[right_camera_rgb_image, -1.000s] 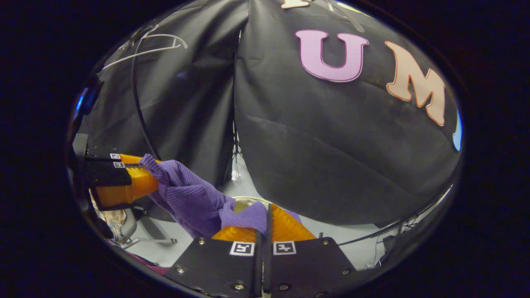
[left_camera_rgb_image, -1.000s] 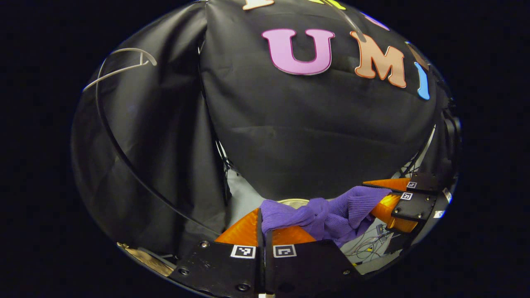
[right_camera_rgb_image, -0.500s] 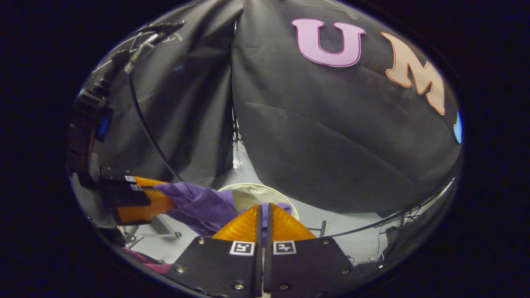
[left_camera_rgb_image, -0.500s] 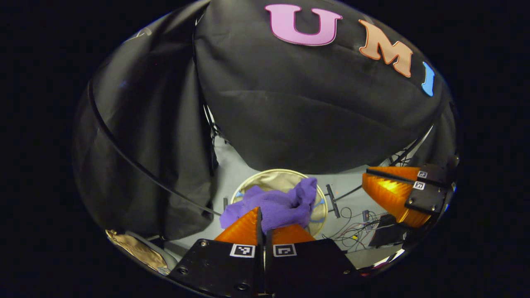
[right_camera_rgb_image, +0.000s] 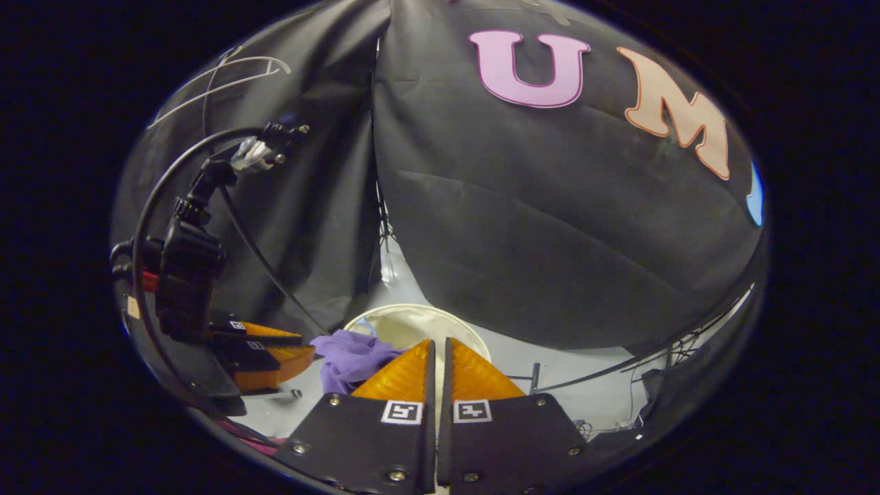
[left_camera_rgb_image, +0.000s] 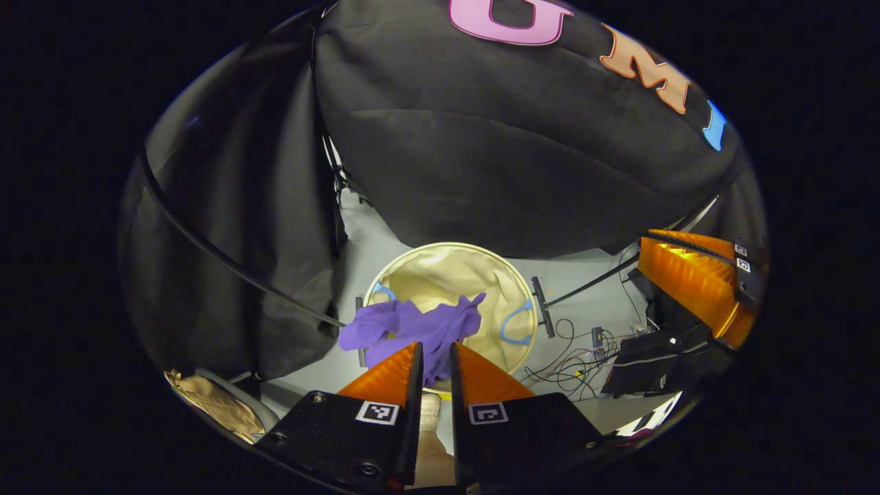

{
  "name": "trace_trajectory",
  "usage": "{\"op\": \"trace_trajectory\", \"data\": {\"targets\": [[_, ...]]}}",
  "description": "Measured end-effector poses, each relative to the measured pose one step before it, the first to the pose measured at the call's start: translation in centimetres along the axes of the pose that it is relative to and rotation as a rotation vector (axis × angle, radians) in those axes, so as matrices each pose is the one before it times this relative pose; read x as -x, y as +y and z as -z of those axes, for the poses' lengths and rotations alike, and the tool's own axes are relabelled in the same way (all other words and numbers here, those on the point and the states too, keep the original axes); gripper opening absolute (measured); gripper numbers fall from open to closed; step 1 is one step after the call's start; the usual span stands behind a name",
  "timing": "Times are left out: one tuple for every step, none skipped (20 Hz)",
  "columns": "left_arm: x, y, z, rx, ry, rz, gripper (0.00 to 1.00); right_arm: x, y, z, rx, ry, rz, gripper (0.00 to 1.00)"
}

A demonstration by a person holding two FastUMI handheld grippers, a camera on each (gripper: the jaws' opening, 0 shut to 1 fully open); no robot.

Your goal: Grasp the clothes on the hanger with both hands and then place them into the laundry hamper below.

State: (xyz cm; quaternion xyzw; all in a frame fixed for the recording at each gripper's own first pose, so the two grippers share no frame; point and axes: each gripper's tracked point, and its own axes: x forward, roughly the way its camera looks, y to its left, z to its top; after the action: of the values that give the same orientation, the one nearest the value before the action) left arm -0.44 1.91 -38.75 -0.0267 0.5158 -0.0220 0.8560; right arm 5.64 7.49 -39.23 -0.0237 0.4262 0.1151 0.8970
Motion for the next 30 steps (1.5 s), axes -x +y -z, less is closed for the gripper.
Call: {"op": "trace_trajectory", "data": {"targets": [[-0.090, 0.060, -0.113, -0.00366, -0.00598, -0.00300, 0.23, 0.071, -0.030, -0.058, -0.00106, -0.00134, 0.00234, 0.02], [-0.052, -0.011, -0.237, -0.00245, -0.00676, -0.00042, 0.23, 0.055, -0.022, -0.103, -0.00046, -0.00114, 0.00095, 0.02], [0.026, -0.025, 0.007, -0.00067, -0.00095, 0.00098, 0.23, 0.033, 0.022, 0.066, -0.00095, -0.00124, 0.00132, 0.02], [0.054, -0.027, -0.093, -0.00070, -0.00213, 0.00177, 0.23, 0.048, 0.058, -0.028, -0.00066, -0.00176, -0.00016, 0.02], [0.088, 0.008, -0.152, -0.00071, -0.00294, 0.00052, 0.23, 0.030, 0.122, 0.038, -0.00031, -0.00168, 0.00085, 0.02], [0.008, 0.040, -0.022, -0.00186, -0.00384, -0.00164, 0.23, 0.089, 0.033, -0.056, -0.00011, -0.00256, 0.00036, 0.02], [-0.013, -0.070, -0.125, -0.00163, -0.00773, 0.00100, 0.23, 0.099, -0.037, 0.018, -0.00073, -0.00249, -0.00005, 0.02], [0.039, -0.059, -0.146, 0.00142, -0.00470, 0.00133, 0.23, 0.166, 0.028, -0.110, -0.00120, -0.00295, 0.00067, 0.02], [0.081, -0.066, -0.085, 0.00276, -0.00462, 0.00254, 0.23, 0.152, 0.038, 0.068, -0.00043, -0.00198, 0.00113, 0.02], [0.178, -0.068, -0.274, 0.00268, -0.00853, 0.00288, 0.23, 0.138, 0.005, -0.146, -0.00117, -0.00280, 0.00067, 0.02], [0.085, -0.105, -0.261, 0.00101, -0.00937, 0.00498, 0.23, 0.252, 0.029, -0.178, -0.00106, -0.00427, 0.00193, 0.02], [0.139, -0.108, -0.282, 0.00114, -0.00955, 0.00414, 0.23, 0.231, -0.029, -0.141, -0.00157, -0.00469, 0.00207, 0.02], [0.200, -0.172, -0.489, 0.00100, -0.01769, 0.00633, 0.23, 0.191, -0.094, -0.060, -0.00141, -0.00596, 0.00337, 0.02], [0.570, -0.210, -0.699, -0.00041, -0.02042, 0.00763, 0.23, 0.268, -0.066, -0.233, -0.00240, -0.00836, 0.00385, 0.02], [0.684, -0.307, -0.902, -0.00178, -0.02688, 0.00670, 0.23, 0.383, -0.075, -0.271, -0.00367, -0.00943, 0.00397, 0.02], [0.764, -0.177, -0.871, -0.00323, -0.02662, 0.00528, 0.23, 0.333, -0.148, -0.332, -0.00507, -0.00981, 0.00491, 0.02], [0.451, -0.205, -0.740, -0.00511, -0.01981, 0.00236, 0.23, 0.325, -0.189, -0.173, -0.00598, -0.00955, 0.00530, 0.02], [0.491, -0.199, -0.583, -0.00587, -0.01935, -0.00100, 0.23, 0.349, -0.170, -0.409, -0.00683, -0.01059, 0.00560, 0.02], [0.262, -0.320, -0.991, -0.00486, -0.02860, 0.00542, 0.23, 0.325, -0.155, -0.368, -0.00595, -0.01171, 0.00705, 0.02], [0.322, -0.328, -0.920, -0.00170, -0.02757, 0.00845, 0.23, 0.362, -0.190, -0.414, -0.00512, -0.01241, 0.00715, 0.02], [0.529, -0.306, -0.877, -0.00144, -0.02602, 0.00920, 0.23, 0.361, -0.304, -0.307, -0.00533, -0.01129, 0.00668, 0.02], [0.421, -0.431, -1.016, -0.00480, -0.03104, 0.00927, 0.23, 0.367, -0.220, -0.434, -0.00710, -0.01388, 0.00635, 0.02], [0.581, -0.431, -1.209, -0.00606, -0.03692, 0.00553, 0.23, 0.442, -0.222, -0.551, -0.00902, -0.01624, 0.00565, 0.02], [0.460, -0.355, -1.269, -0.00850, -0.03950, 0.01052, 0.23, 0.425, -0.234, -0.696, -0.01061, -0.02193, 0.00468, 0.02], [0.467, -0.330, -0.949, -0.00533, -0.03292, 0.00883, 0.23, 0.353, -0.183, -0.598, -0.00952, -0.01785, 0.00602, 0.02], [0.341, -0.326, -0.903, -0.00136, -0.02895, 0.00897, 0.23, 0.471, -0.246, -0.714, -0.00719, -0.01552, 0.00612, 0.02], [0.371, -0.441, -1.190, 0.00003, -0.03530, 0.01165, 0.23, 0.441, -0.215, -0.709, -0.00767, -0.02251, 0.00416, 0.03], [0.576, -0.557, -1.121, 0.00190, -0.03188, 0.01196, 0.23, 0.394, -0.142, -0.848, -0.00684, -0.01946, 0.00327, 0.02], [0.385, -0.705, -1.060, -0.00188, -0.02855, 0.01104, 0.22, 0.447, -0.268, -0.757, -0.00612, -0.02111, 0.00595, 0.02], [0.335, -0.396, -1.127, -0.00322, -0.03625, 0.00857, 0.23, 0.444, -0.392, -1.080, -0.00572, -0.02308, 0.00711, 0.03]]}}
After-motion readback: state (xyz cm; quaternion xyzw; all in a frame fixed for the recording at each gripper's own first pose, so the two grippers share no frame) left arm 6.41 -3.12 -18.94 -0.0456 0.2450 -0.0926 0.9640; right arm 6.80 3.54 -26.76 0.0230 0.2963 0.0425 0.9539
